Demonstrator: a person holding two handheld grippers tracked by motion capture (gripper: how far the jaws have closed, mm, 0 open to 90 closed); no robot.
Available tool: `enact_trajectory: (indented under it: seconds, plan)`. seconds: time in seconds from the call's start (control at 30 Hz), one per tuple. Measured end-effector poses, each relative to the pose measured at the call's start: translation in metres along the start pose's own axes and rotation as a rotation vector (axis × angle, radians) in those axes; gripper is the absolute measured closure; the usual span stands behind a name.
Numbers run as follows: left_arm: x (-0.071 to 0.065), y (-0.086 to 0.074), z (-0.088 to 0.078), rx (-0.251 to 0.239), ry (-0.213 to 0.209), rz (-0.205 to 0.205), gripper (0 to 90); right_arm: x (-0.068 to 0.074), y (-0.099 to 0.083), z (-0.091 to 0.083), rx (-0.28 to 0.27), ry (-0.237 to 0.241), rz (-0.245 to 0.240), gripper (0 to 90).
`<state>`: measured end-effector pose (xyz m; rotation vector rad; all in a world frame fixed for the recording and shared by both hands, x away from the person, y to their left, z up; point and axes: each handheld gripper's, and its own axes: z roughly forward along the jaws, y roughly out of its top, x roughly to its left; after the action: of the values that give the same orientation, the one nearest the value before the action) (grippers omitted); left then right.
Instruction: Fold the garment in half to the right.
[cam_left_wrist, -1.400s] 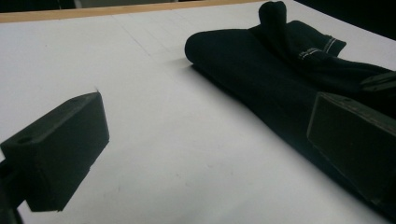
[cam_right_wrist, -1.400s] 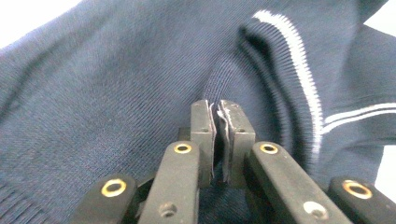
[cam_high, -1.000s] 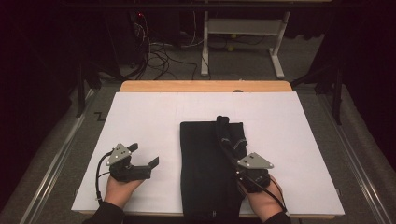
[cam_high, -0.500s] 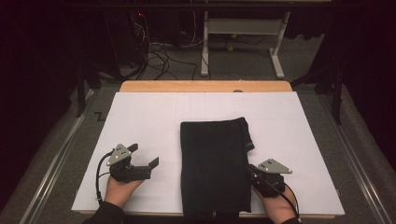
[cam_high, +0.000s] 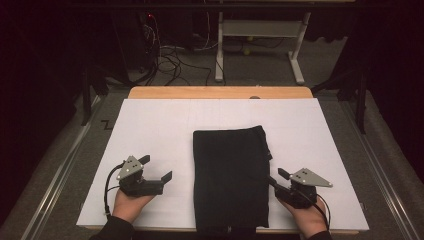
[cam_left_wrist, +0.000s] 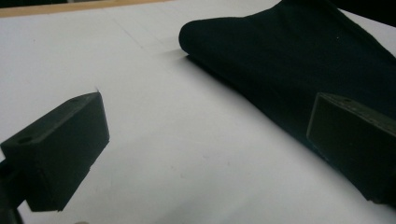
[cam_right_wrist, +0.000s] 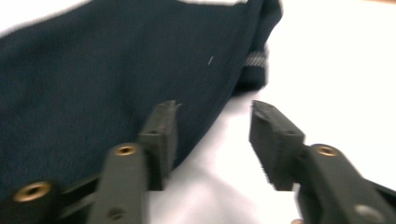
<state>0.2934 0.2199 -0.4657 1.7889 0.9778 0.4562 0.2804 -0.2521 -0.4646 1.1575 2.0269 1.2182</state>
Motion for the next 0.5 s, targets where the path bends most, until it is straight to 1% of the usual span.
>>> enact_trajectory:
  seconds: [0.07,0.1,0.17,0.23,0.33,0.4,0.5]
  plan:
    - [0.000,0.000,-0.001,-0.003,0.002,0.006,0.0,-0.010,0.000,-0.006,-0.065,0.008,0.016,38.6]
    - [0.001,-0.001,-0.001,-0.004,-0.002,-0.002,0.0,-0.016,0.000,-0.010,-0.093,0.014,0.022,34.9]
    - [0.003,-0.002,-0.002,-0.011,-0.005,-0.017,0.0,-0.028,-0.001,-0.017,-0.130,0.018,0.047,28.7]
    - [0.004,-0.002,-0.003,-0.015,0.002,-0.019,0.0,-0.039,-0.003,-0.024,-0.152,0.003,0.065,23.9]
    - [0.005,-0.003,-0.007,-0.025,0.007,-0.011,0.0,-0.053,-0.009,-0.035,-0.176,-0.042,0.094,14.9]
    - [0.006,-0.004,-0.010,-0.030,0.013,-0.003,0.0,-0.059,-0.013,-0.043,-0.192,-0.064,0.106,13.4]
    - [0.009,-0.009,-0.016,-0.034,0.028,-0.010,0.0,-0.062,-0.018,-0.050,-0.205,-0.085,0.090,7.5]
